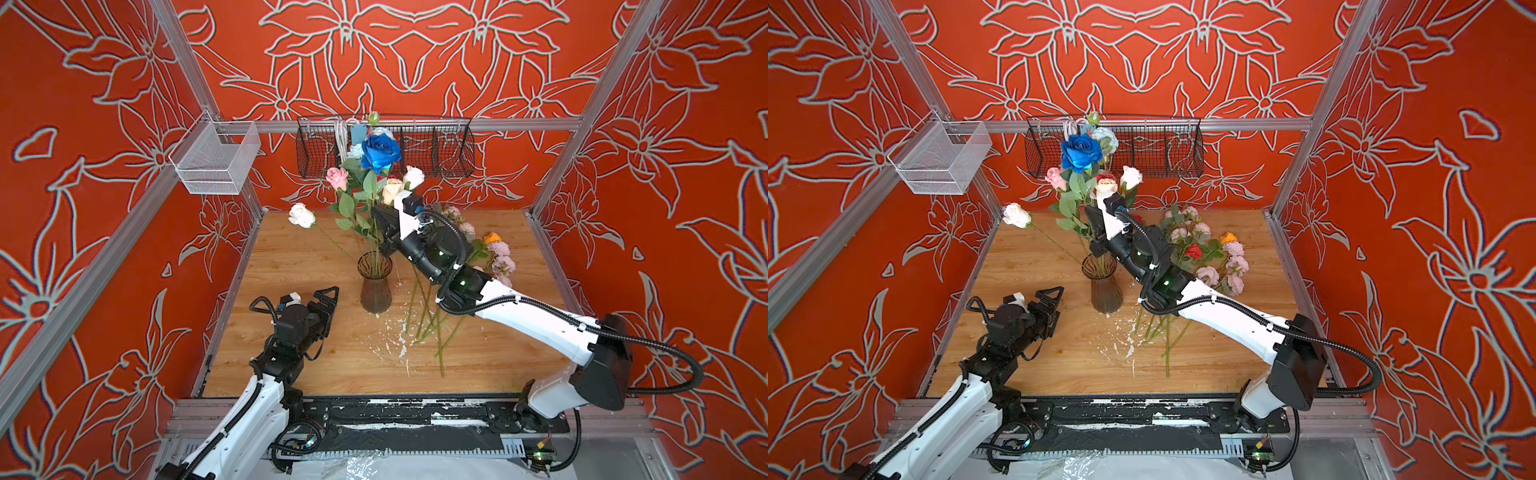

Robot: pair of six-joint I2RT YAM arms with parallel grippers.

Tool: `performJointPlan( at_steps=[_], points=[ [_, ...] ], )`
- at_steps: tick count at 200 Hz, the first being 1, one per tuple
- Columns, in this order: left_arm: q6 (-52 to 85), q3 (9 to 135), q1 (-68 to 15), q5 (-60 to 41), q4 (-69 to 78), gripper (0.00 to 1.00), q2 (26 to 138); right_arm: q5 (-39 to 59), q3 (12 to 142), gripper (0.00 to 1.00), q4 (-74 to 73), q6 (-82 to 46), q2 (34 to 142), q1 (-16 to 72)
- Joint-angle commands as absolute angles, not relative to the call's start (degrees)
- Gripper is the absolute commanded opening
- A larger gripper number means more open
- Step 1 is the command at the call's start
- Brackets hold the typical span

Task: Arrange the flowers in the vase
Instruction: 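Carry the blue rose over the pink vase and lower its stem in, then open the right gripper and withdraw it from the vase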

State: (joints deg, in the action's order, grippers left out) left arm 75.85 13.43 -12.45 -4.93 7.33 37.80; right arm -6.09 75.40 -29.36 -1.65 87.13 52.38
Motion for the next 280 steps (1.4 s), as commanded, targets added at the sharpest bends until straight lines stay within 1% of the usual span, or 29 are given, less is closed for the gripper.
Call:
performJointPlan(
  at_steps=[1, 9, 18, 25, 32, 36, 43, 54, 99, 135, 155, 190, 225, 248, 270, 280],
  points=[
    [75.4, 13.2, -12.7, -4.2, 9.7, 0.99, 38.6, -9.4, 74.9, 0.01, -26.9, -2.0, 85.9, 53.0],
    [75.4, 13.3, -12.7, -4.6, 9.8, 0.98, 38.7, -9.5, 75.1, 0.10, -25.6, -1.4, 86.2, 53.2],
    [75.3, 13.5, -12.6, -4.9, 9.5, 0.98, 38.8, -9.7, 75.5, 0.17, -23.8, -0.5, 86.5, 53.5],
    [75.3, 13.5, -12.7, -5.0, 9.2, 0.98, 38.7, -10.1, 75.9, 0.24, -22.3, -0.2, 86.5, 53.7],
    [75.4, 13.6, -12.7, -4.9, 8.7, 0.98, 38.7, -10.7, 76.4, 0.35, -20.5, -0.5, 86.5, 53.8],
    [75.3, 13.5, -12.7, -4.9, 8.4, 0.98, 38.5, -11.3, 76.7, 0.38, -19.2, -0.9, 86.5, 53.9],
    [75.3, 13.5, -12.7, -4.8, 7.9, 0.98, 38.2, -12.3, 77.5, 0.41, -16.7, -2.3, 86.4, 54.0],
    [75.5, 13.5, -12.7, -4.4, 7.4, 0.98, 37.8, -13.1, 78.0, 0.42, -13.7, -4.1, 86.1, 54.1],
    [75.5, 13.8, -12.7, -4.6, 6.7, 0.98, 38.1, -16.4, 76.5, 0.53, -8.4, -5.0, 83.4, 56.2],
    [75.2, 15.2, -12.7, -5.8, 6.5, 0.98, 40.0, -15.2, 77.0, 0.58, -2.3, -5.1, 80.2, 57.3],
    [75.0, 16.1, -12.7, -6.3, 6.5, 0.98, 41.1, -14.5, 78.2, 0.58, 1.9, -6.7, 78.7, 57.8],
    [72.7, 18.0, -12.7, -6.9, 6.5, 0.98, 42.3, -15.7, 74.3, 0.58, 2.9, -8.8, 74.6, 57.8],
    [69.0, 22.4, -12.7, -7.2, 2.6, 0.98, 43.5, -15.4, 67.2, 0.57, 5.4, -9.5, 66.7, 57.6],
    [65.9, 26.1, -12.7, -8.0, -0.5, 0.98, 44.8, -16.7, 61.9, 0.56, 8.0, -12.2, 60.4, 56.1],
    [63.9, 26.8, -12.7, -9.3, 0.5, 0.98, 45.2, -17.5, 54.5, 0.52, 8.1, -17.3, 54.4, 53.1],
    [60.2, 28.0, -12.6, -9.6, -0.9, 0.98, 44.1, -15.1, 50.3, 0.49, 8.4, -21.8, 52.5, 50.5]
  ],
)
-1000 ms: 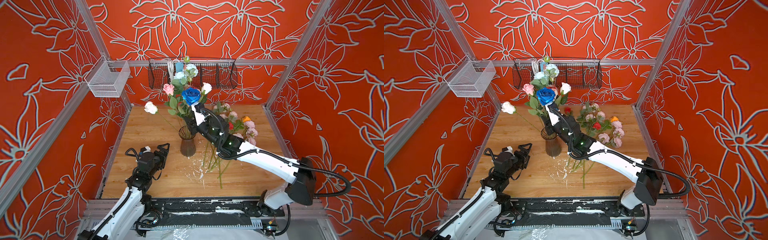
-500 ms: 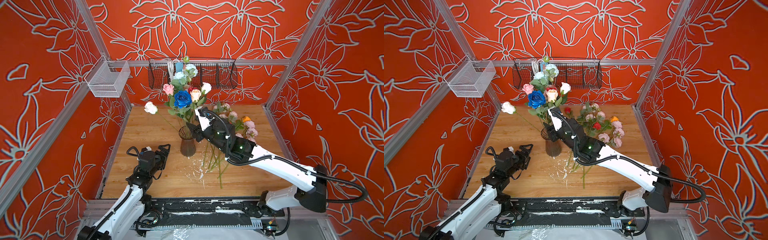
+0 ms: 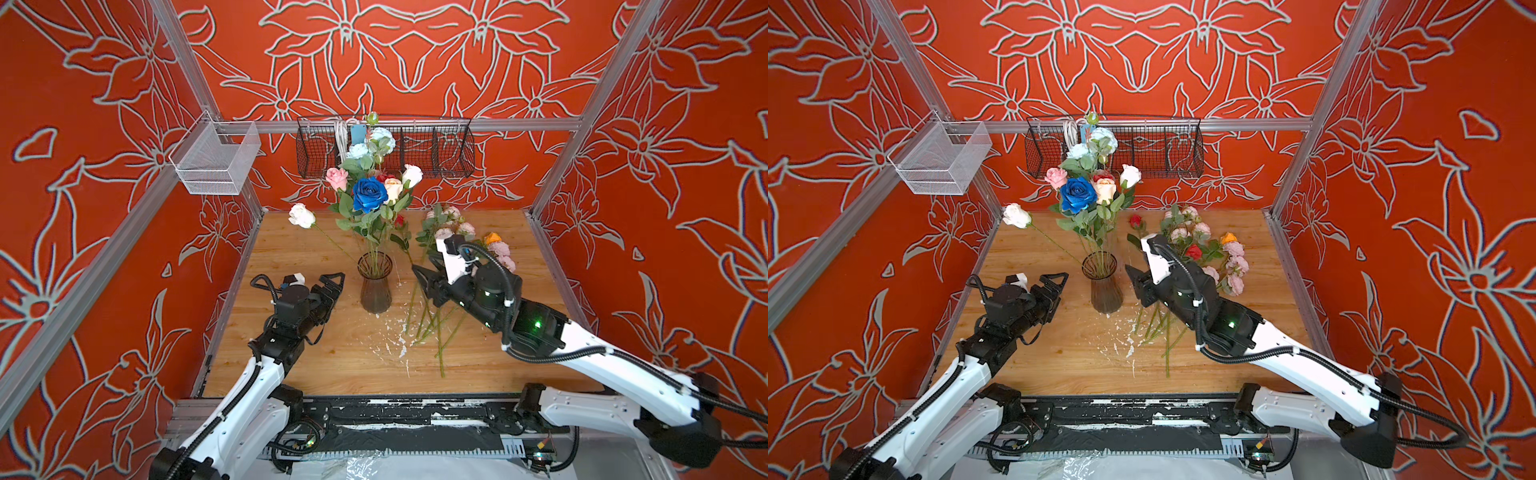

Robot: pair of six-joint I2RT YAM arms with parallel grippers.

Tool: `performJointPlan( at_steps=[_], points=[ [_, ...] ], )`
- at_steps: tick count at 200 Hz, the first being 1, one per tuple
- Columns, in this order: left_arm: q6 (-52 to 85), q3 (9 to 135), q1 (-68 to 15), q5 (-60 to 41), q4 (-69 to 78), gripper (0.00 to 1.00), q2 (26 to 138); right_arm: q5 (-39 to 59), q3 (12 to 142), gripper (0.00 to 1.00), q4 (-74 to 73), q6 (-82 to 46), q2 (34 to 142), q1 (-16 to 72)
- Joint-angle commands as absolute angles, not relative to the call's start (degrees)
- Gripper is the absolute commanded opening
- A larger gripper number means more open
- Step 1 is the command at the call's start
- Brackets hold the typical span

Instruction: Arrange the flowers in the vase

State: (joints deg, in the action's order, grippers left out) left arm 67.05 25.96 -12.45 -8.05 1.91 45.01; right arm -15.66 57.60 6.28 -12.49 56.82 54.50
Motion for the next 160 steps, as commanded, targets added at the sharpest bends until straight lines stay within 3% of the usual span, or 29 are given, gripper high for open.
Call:
performJointPlan(
  at_steps=[1, 33, 67, 84, 103, 121, 160],
  points=[
    [59.8, 28.1, -12.7, -9.6, -1.2, 0.98, 44.0, -14.6, 49.9, 0.49, 8.4, -22.3, 52.4, 50.1],
    [50.5, 31.1, -12.6, -7.5, -10.9, 0.98, 38.7, 4.0, 36.1, 0.31, -2.7, -39.8, 54.3, 40.2],
    [54.1, 25.5, -12.7, -4.8, -11.7, 0.99, 34.7, 15.7, 35.6, 0.08, -17.8, -46.3, 70.0, 39.8],
    [54.4, 23.8, -12.7, -3.4, -12.8, 0.98, 34.4, 17.7, 36.7, 0.09, -23.0, -48.3, 78.4, 39.9],
    [53.1, 23.0, -12.7, -5.7, -11.4, 0.98, 34.9, 15.8, 37.3, 0.24, -26.1, -48.1, 83.5, 40.0],
    [51.2, 23.3, -12.7, -8.0, -10.3, 0.98, 36.2, 16.2, 39.9, 0.30, -27.1, -48.4, 88.9, 39.9],
    [47.1, 27.5, -12.7, -7.7, -13.4, 0.88, 37.5, 16.5, 45.1, 0.31, -27.7, -48.3, 96.1, 40.9]
  ],
)
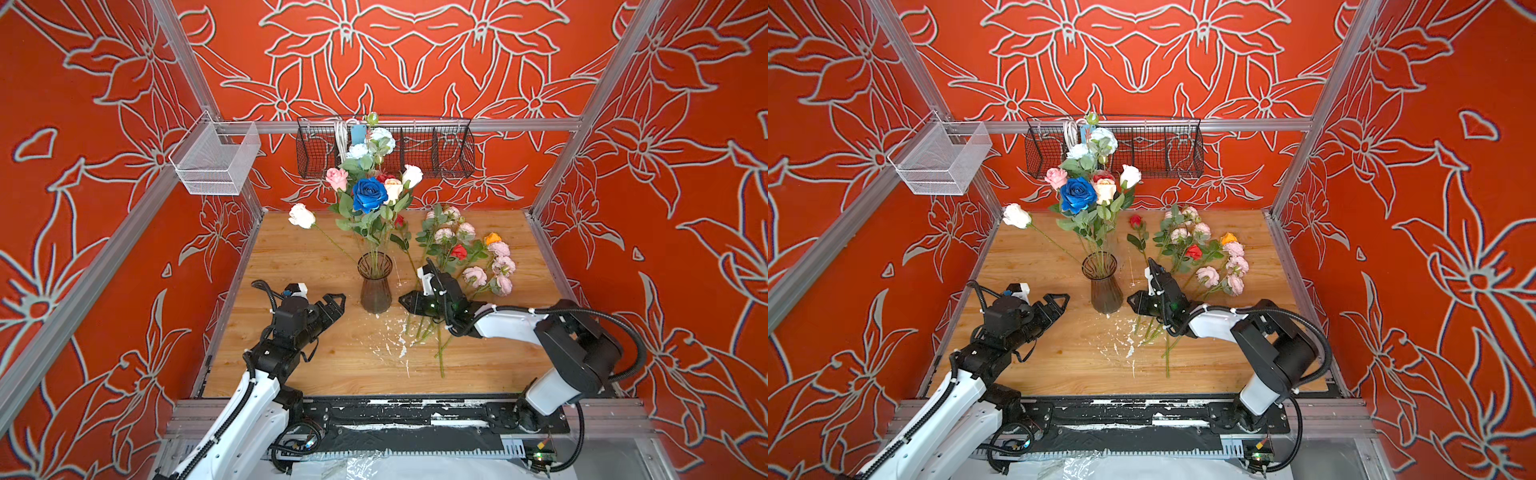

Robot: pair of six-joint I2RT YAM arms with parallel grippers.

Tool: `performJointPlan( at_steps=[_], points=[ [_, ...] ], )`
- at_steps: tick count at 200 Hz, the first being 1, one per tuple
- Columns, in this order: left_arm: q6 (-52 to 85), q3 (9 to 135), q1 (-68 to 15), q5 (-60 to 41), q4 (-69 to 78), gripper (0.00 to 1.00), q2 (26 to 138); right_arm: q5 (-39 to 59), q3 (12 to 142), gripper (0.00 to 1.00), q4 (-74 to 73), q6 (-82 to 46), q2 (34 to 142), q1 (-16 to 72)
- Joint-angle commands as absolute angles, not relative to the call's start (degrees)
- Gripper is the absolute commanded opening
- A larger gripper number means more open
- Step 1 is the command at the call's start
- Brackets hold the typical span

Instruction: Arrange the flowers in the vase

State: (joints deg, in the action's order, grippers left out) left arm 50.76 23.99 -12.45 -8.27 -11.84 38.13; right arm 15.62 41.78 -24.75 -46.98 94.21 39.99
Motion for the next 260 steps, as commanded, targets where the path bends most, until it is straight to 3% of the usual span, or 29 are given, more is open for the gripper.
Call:
performJointPlan(
  at_steps=[1, 65, 116, 145, 203, 260],
  points=[
    [46.9, 27.6, -12.7, -7.6, -13.4, 0.88, 37.3, 16.5, 45.2, 0.31, -27.7, -48.3, 96.2, 40.9],
    [44.3, 26.4, -12.9, -6.1, -10.4, 0.89, 29.9, 15.4, 51.8, 0.31, -25.8, -46.1, 100.9, 43.1],
    [43.3, 27.6, -13.0, -7.5, -11.5, 0.90, 32.9, 14.6, 57.4, 0.31, -23.6, -44.0, 104.3, 43.3],
    [43.3, 27.0, -13.2, -2.6, -13.2, 1.00, 34.3, 15.4, 62.1, 0.31, -23.3, -41.7, 107.6, 43.3],
    [45.0, 24.6, -13.4, 0.7, -9.9, 0.98, 36.5, 16.8, 74.0, 0.32, -18.4, -38.9, 115.3, 43.8],
    [46.1, 25.1, -14.2, 2.1, -4.1, 0.99, 45.7, 15.1, 83.1, 0.32, -15.0, -37.3, 120.4, 45.0]
  ],
)
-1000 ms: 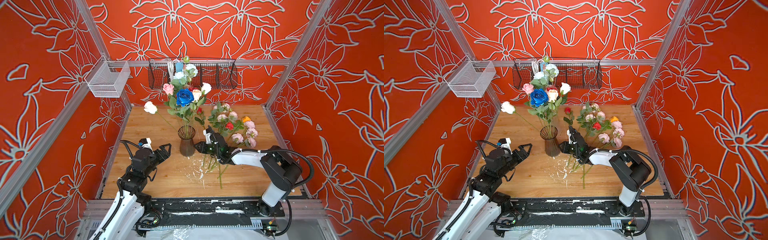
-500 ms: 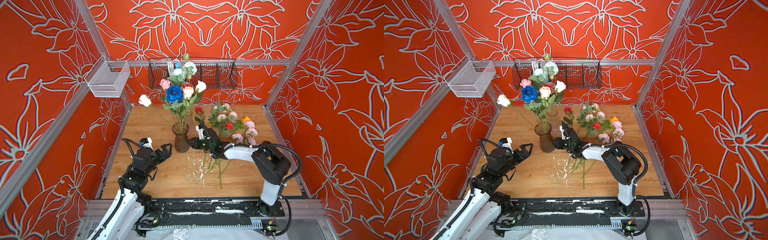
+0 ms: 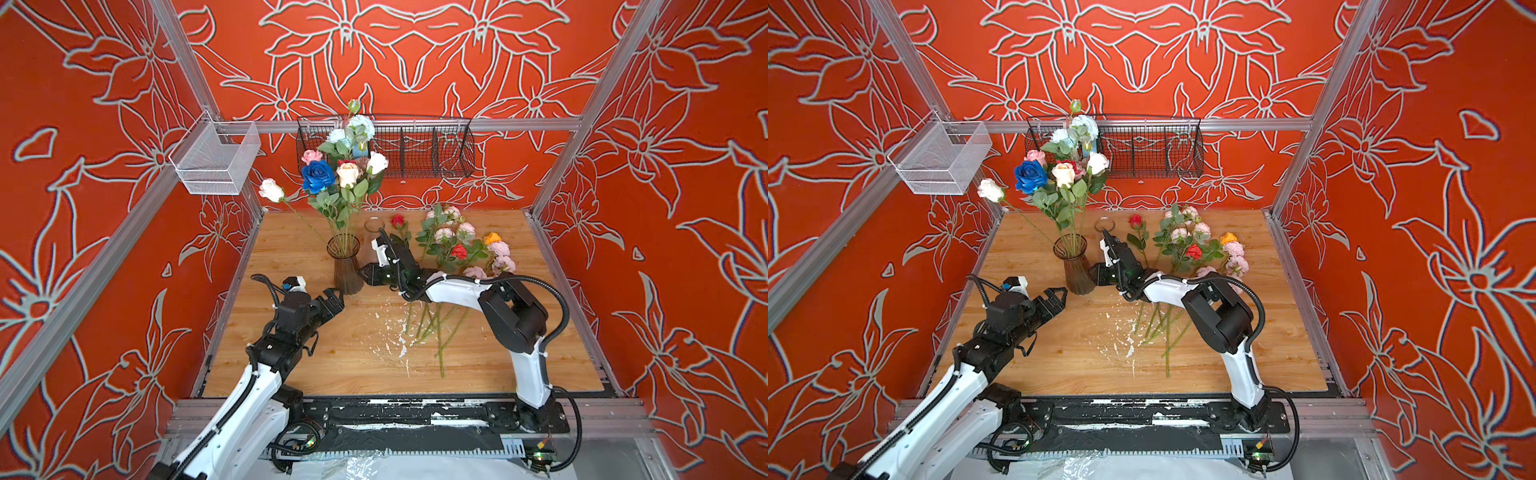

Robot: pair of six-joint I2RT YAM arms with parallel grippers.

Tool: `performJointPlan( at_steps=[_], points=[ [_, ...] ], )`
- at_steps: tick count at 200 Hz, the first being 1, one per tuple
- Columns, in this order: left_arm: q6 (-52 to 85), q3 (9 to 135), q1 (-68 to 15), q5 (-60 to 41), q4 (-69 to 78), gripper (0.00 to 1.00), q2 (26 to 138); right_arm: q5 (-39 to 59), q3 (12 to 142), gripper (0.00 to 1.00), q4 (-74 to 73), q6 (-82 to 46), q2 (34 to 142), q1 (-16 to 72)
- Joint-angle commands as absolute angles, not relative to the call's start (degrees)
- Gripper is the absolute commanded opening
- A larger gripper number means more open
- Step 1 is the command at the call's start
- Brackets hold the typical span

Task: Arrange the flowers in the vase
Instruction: 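Slide the pink vase with the right gripper toward the left gripper, then grasp the pink vase with the left gripper while the right gripper withdraws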

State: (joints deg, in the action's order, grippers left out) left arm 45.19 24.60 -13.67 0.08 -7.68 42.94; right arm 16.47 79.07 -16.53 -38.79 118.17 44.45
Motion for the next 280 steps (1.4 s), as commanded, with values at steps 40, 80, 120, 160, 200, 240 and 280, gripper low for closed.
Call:
performJointPlan(
  at_steps=[40, 80, 120, 160, 200, 240, 280],
  points=[
    [44.8, 25.0, -14.2, 4.7, 1.5, 1.00, 51.1, 14.5, 89.4, 0.32, -9.5, -34.8, 122.5, 45.0],
    [44.9, 28.9, -14.2, 4.7, 3.7, 0.99, 64.4, 13.5, 83.9, 0.41, -8.1, -31.9, 116.1, 44.9],
    [44.5, 30.6, -14.2, 9.2, 7.4, 0.99, 71.2, 12.6, 75.2, 0.50, -4.0, -28.7, 105.9, 45.0],
    [43.8, 34.0, -14.2, 9.5, 10.1, 1.00, 79.4, 9.2, 67.7, 0.53, -0.2, -27.5, 95.2, 44.0],
    [45.0, 34.3, -14.2, 11.2, 13.2, 0.99, 83.3, 6.2, 66.5, 0.55, 4.2, -25.2, 88.8, 41.9],
    [44.1, 35.8, -14.2, 12.8, 14.7, 0.98, 86.3, 5.7, 66.1, 0.55, 5.5, -25.1, 86.7, 40.9],
    [42.2, 38.9, -13.8, 13.8, 14.2, 0.98, 89.7, 5.2, 65.3, 0.55, 6.2, -26.1, 85.5, 40.3]
  ],
)
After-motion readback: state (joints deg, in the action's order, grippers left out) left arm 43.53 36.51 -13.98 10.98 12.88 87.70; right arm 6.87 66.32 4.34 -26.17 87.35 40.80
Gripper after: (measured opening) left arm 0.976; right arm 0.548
